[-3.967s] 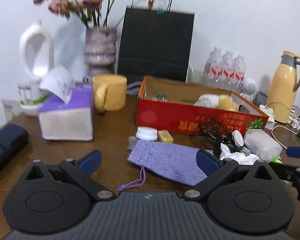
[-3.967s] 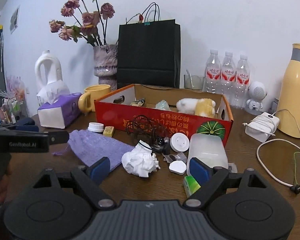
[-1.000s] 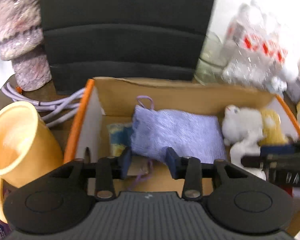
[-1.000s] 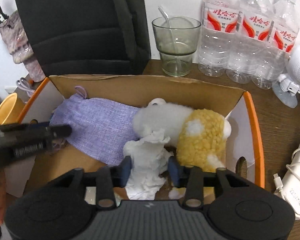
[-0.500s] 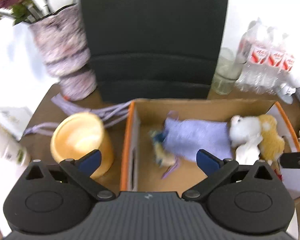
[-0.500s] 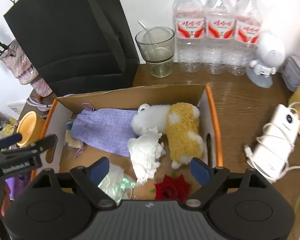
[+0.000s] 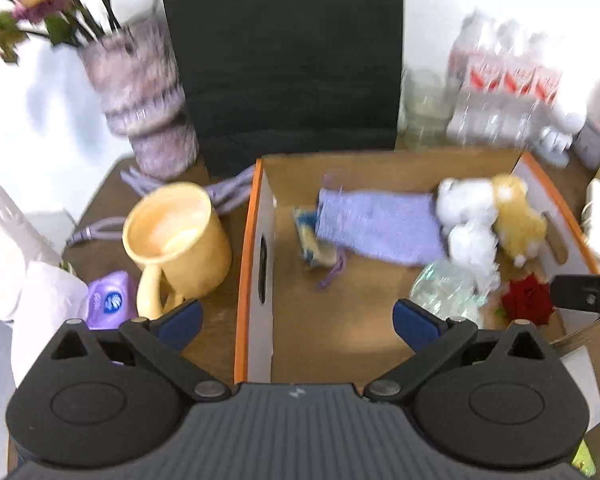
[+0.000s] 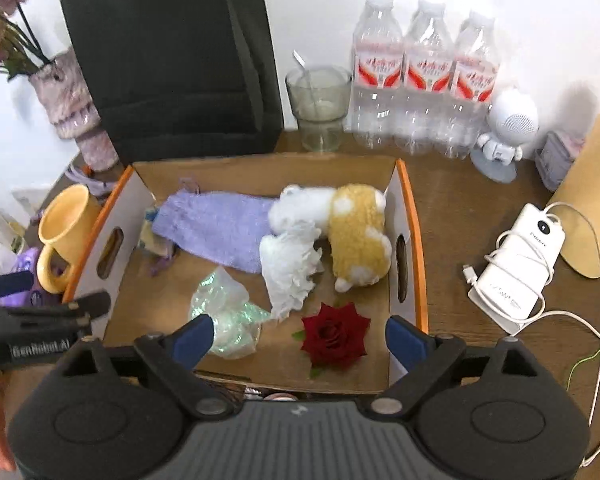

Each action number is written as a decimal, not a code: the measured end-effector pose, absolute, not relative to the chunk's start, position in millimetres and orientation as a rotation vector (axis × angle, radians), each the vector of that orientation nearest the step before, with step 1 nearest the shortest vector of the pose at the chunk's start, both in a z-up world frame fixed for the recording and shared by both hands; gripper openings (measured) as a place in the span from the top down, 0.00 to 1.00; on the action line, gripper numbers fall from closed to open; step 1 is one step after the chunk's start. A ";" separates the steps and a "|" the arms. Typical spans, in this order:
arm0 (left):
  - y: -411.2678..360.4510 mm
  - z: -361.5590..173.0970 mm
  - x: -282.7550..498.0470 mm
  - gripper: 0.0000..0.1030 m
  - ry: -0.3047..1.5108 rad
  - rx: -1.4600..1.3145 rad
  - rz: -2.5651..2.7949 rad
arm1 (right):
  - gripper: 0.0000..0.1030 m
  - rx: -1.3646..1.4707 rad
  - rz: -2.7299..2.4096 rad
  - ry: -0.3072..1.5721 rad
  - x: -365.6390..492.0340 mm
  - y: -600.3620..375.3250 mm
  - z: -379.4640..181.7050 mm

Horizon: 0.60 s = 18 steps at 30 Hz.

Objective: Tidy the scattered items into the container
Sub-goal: 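Carry tissue and pouch over the box and open both tools, then return both tools toward the bottle cap and soap bar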

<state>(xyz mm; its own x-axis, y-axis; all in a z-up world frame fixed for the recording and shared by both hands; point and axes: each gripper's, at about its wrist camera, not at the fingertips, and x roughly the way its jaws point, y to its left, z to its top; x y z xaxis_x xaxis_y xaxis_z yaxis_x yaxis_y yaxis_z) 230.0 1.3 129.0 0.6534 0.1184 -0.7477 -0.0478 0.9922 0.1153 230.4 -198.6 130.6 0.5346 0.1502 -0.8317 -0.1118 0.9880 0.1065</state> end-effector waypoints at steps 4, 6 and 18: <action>-2.6 132.8 185.1 0.00 0.537 0.081 0.068 | 0.10 0.043 0.182 0.804 203.2 -198.7 128.9; -9.0 125.4 165.8 0.00 0.405 0.115 0.041 | 0.10 0.014 0.179 0.694 189.8 -198.0 121.1; -4.4 81.6 118.2 0.00 0.390 0.087 0.040 | 0.10 0.056 0.163 0.506 147.1 -214.3 92.9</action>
<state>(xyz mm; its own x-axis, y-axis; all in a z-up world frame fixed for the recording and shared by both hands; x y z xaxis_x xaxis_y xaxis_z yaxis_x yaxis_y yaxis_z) 118.2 -4.4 81.6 0.9243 0.0558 -0.3776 -0.0222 0.9954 0.0928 147.1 -214.3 92.9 0.8621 0.1695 -0.4776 -0.1421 0.9854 0.0933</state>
